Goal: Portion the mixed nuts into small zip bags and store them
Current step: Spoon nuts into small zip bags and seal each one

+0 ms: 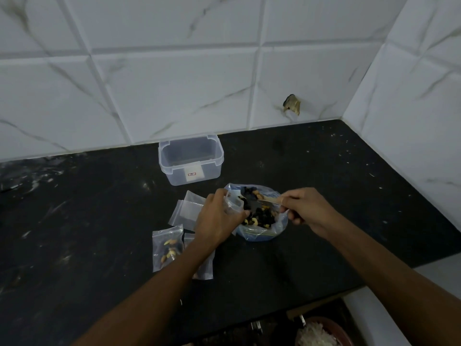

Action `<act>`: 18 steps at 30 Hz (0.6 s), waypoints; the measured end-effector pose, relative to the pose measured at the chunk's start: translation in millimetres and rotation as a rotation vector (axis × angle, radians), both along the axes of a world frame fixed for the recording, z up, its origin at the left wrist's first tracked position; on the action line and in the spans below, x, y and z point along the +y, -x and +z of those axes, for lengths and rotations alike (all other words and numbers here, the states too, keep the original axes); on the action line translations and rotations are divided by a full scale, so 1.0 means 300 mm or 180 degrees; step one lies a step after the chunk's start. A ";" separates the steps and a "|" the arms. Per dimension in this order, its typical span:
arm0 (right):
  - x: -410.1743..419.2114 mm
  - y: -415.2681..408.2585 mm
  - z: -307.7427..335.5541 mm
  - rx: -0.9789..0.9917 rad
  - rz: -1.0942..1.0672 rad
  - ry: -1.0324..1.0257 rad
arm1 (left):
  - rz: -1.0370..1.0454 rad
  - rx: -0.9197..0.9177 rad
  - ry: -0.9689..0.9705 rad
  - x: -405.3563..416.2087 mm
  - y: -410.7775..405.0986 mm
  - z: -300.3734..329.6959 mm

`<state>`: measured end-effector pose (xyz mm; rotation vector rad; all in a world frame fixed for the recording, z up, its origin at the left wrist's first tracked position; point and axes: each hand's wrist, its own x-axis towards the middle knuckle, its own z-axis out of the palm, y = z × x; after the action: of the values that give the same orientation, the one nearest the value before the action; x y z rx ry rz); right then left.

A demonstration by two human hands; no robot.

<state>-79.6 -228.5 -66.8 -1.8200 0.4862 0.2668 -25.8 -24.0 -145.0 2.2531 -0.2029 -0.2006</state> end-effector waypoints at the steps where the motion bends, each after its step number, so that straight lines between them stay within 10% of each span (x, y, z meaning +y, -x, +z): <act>1: 0.009 0.000 0.015 -0.0117 0.0072 0.0119 | 0.0004 -0.0001 -0.0057 -0.011 0.000 0.002; 12: 0.169 0.053 0.004 -0.2001 0.1173 0.3439 | 0.0253 0.0103 0.0238 -0.073 -0.004 0.009; 18: 0.156 0.078 -0.027 -0.2682 0.1544 0.3990 | 0.0246 0.0038 0.0506 -0.066 -0.008 0.009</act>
<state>-103.0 -181.6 -74.9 -2.9790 -0.5549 -0.6361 -23.3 -43.8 -142.2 2.0971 -0.1209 -0.1513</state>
